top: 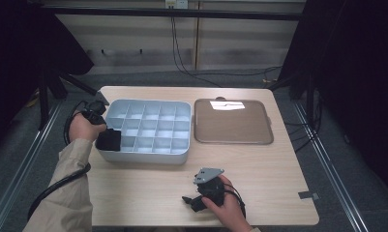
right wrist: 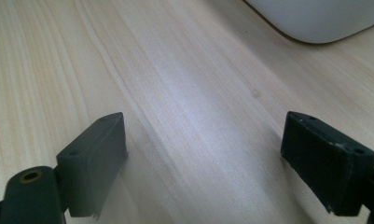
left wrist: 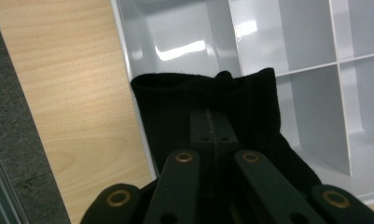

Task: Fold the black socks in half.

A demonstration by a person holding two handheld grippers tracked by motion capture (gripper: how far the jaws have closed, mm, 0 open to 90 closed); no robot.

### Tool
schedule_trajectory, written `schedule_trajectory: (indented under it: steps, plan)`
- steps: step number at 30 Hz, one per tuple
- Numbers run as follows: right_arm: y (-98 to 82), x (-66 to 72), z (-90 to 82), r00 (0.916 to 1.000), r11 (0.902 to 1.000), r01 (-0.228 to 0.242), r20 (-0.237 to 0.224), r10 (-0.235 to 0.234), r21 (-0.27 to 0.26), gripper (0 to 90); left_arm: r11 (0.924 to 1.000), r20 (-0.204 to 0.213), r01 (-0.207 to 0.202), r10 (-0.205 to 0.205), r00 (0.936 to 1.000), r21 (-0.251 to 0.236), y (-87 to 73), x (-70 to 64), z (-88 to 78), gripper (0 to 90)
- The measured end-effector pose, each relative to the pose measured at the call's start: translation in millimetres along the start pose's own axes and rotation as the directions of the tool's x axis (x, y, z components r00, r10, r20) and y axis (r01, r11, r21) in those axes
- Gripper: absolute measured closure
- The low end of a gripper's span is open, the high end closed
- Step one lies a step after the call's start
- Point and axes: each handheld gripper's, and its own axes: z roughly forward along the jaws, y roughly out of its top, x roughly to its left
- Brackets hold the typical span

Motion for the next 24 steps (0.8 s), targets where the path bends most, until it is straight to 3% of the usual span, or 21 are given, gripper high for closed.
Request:
schedule_trajectory:
  steps: [8,10,24]
  plan:
    - [0.0,0.1,0.0,1.0,1.0,0.0,0.0,0.0,0.0,13.7,0.9996,0.01,-0.012,0.012,0.9999,0.025,-4.3,-1.4,7.3,90.0]
    - [0.0,0.2,-0.1,1.0,1.0,-0.001,0.001,0.001,0.0,13.6,0.9993,0.023,-0.005,0.004,0.9997,0.037,-7.4,-1.6,15.9,90.0]
    - [-0.2,0.5,-0.1,1.0,1.0,-0.001,-0.001,0.001,-0.002,13.6,0.9988,0.013,-0.016,0.016,0.9998,0.047,-13.4,-2.6,35.5,90.0]
